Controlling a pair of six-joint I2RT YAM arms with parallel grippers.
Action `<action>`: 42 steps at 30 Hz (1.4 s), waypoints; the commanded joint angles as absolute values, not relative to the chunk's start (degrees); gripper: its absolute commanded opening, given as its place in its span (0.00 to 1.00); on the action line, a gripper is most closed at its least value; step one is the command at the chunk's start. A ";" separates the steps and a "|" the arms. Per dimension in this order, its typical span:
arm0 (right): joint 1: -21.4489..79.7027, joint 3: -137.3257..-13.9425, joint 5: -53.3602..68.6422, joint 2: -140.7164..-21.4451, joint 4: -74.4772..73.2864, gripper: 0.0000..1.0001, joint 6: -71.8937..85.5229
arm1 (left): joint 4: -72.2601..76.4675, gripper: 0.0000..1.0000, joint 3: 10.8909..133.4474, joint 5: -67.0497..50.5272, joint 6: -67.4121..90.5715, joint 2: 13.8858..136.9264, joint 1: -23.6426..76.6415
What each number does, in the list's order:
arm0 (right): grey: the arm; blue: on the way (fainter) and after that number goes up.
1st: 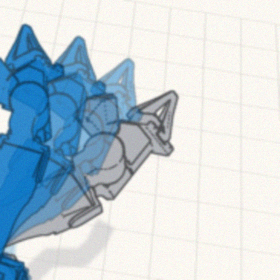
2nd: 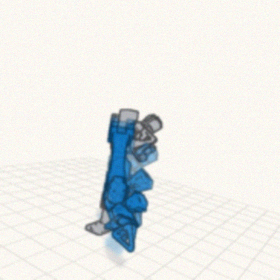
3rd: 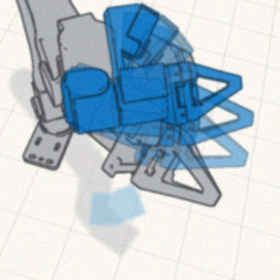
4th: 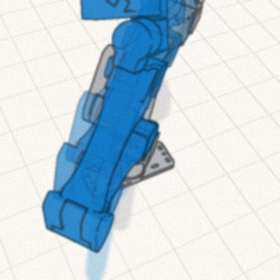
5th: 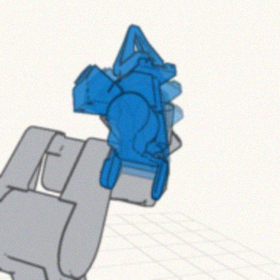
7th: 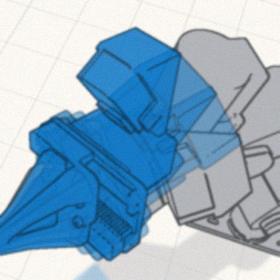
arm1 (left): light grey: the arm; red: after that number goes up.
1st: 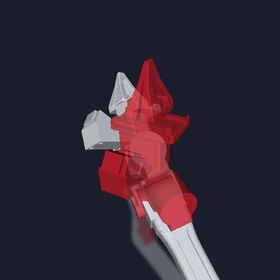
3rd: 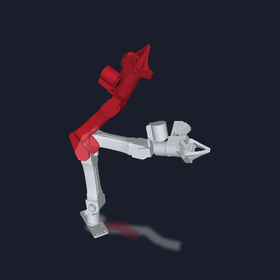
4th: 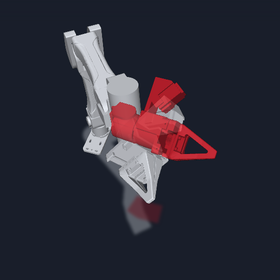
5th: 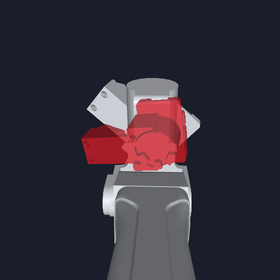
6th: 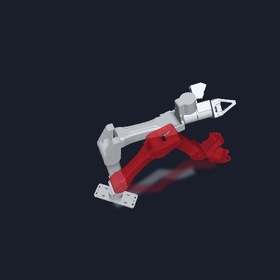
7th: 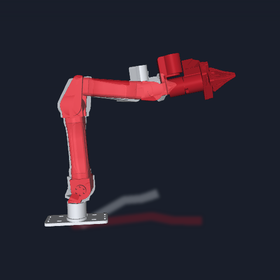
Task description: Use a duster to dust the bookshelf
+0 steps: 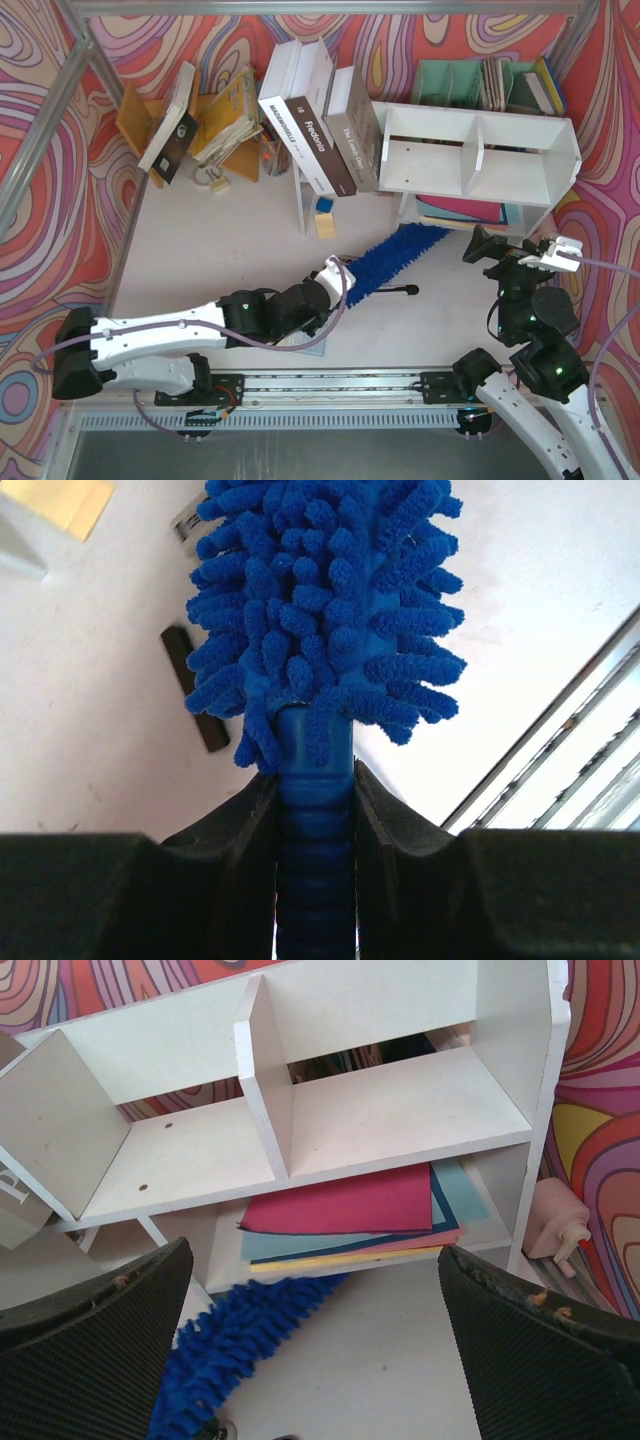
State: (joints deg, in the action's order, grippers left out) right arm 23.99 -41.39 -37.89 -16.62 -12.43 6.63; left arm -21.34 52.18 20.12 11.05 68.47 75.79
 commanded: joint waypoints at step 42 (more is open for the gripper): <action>24.15 -41.15 -40.51 -16.59 -11.43 0.98 6.16 | -59.41 0.00 59.99 43.77 35.79 47.60 96.20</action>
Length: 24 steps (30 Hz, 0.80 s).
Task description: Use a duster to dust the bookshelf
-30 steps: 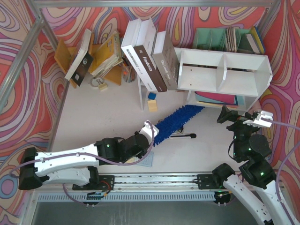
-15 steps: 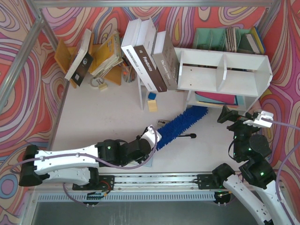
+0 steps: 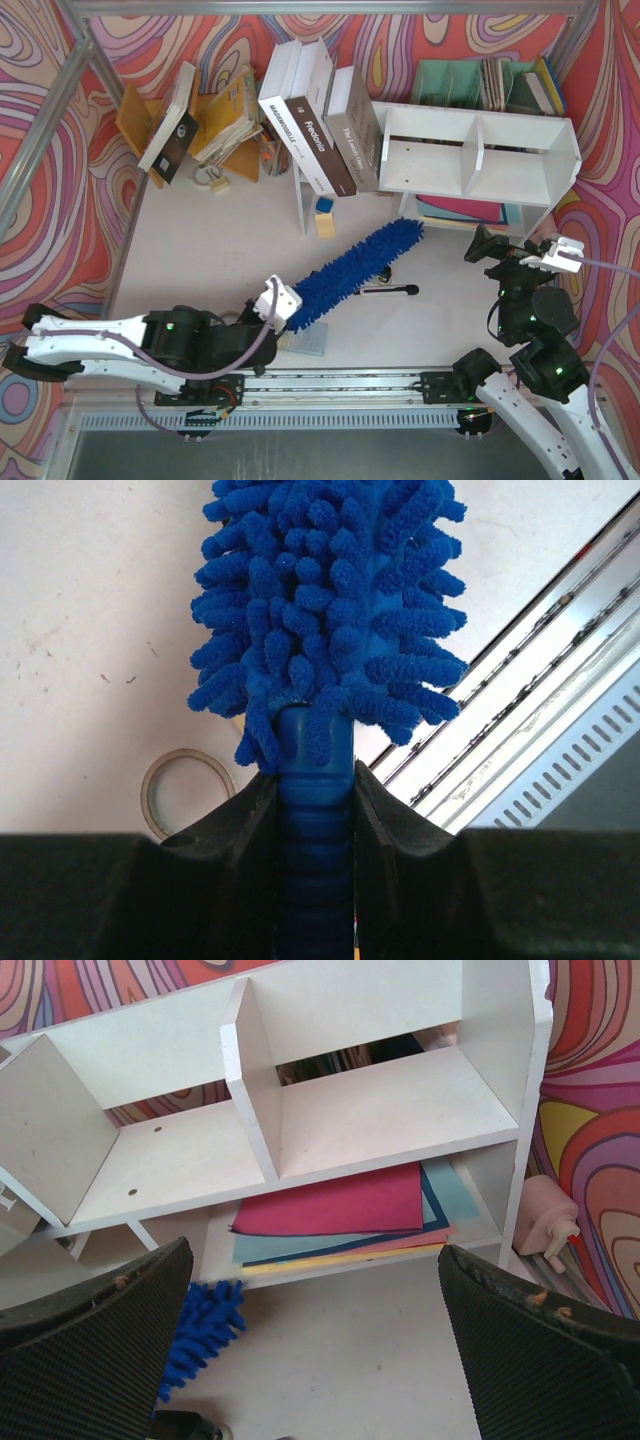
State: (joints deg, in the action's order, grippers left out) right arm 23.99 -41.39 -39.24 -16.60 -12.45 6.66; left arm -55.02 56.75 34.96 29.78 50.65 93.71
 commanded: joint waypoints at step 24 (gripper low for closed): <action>24.17 -41.31 -40.53 -17.33 -11.72 0.99 6.41 | -54.83 0.00 53.14 42.63 36.77 44.82 97.41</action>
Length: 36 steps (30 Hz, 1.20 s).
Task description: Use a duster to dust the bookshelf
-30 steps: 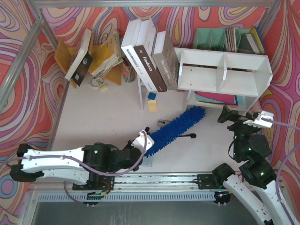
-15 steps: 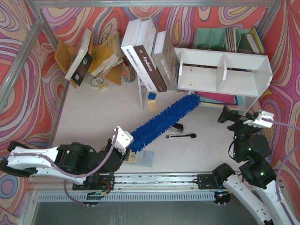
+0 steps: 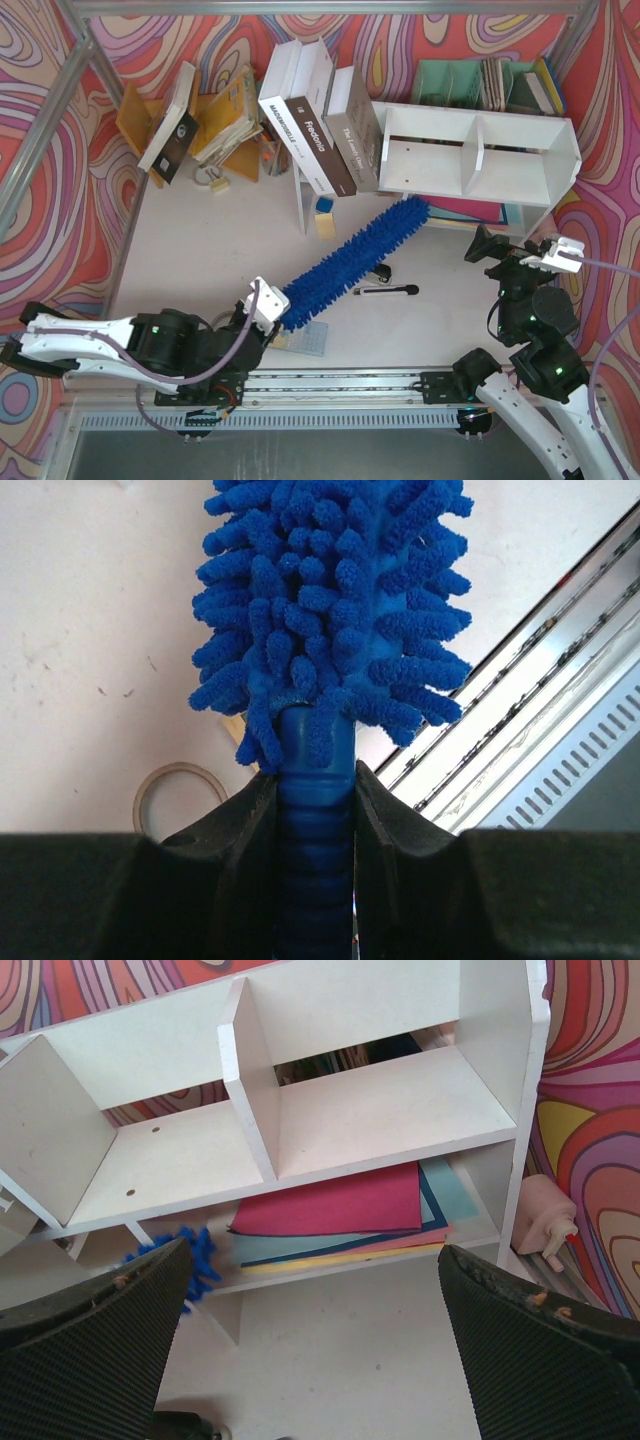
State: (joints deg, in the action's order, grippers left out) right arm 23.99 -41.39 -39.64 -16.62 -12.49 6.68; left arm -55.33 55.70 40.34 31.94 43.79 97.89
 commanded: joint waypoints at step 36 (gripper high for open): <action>24.17 -41.24 -40.67 -17.67 -11.74 0.99 6.42 | -63.35 0.00 58.62 38.79 32.86 38.38 89.91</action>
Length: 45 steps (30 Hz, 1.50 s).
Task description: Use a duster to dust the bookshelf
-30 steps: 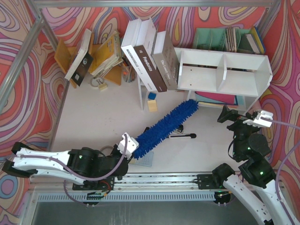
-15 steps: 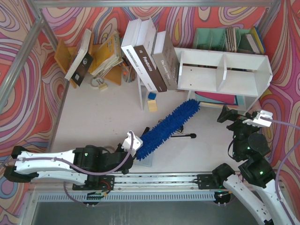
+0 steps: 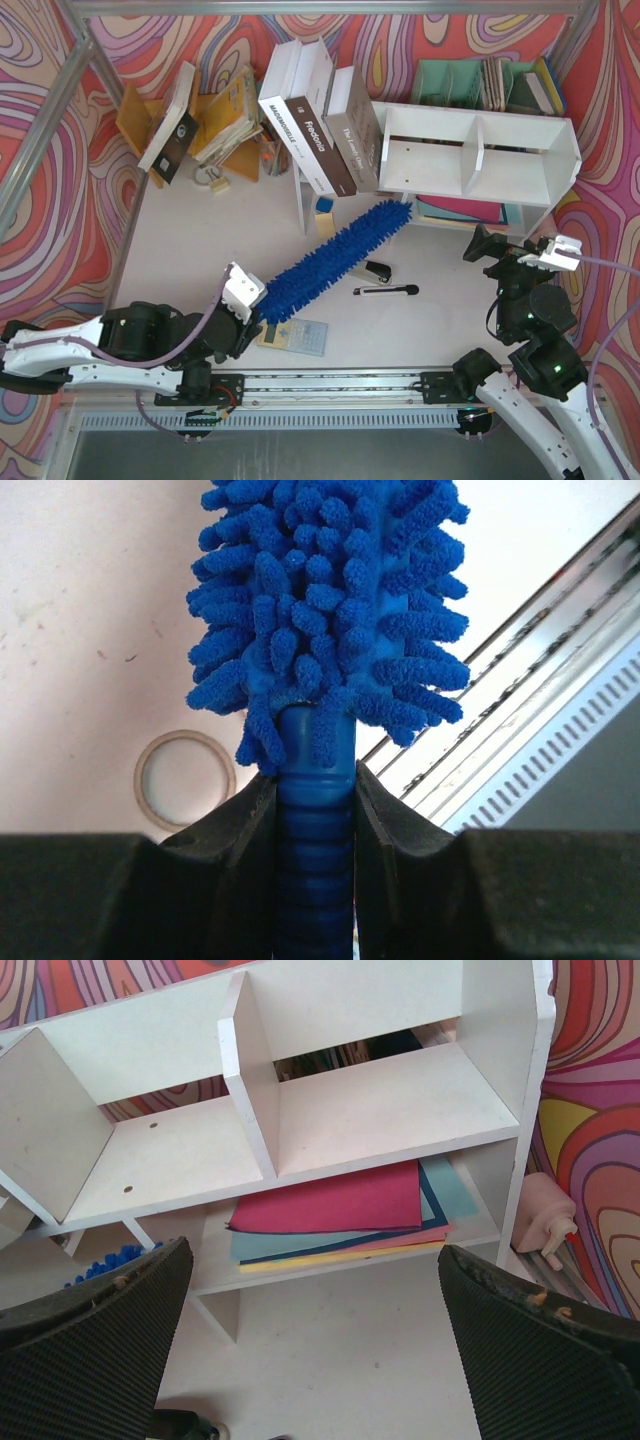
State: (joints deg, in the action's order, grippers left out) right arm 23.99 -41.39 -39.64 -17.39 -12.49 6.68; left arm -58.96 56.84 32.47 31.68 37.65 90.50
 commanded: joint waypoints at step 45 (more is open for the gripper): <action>24.17 -41.25 -40.08 -16.79 -12.49 0.99 6.94 | -39.09 0.00 52.42 57.71 44.85 55.48 82.35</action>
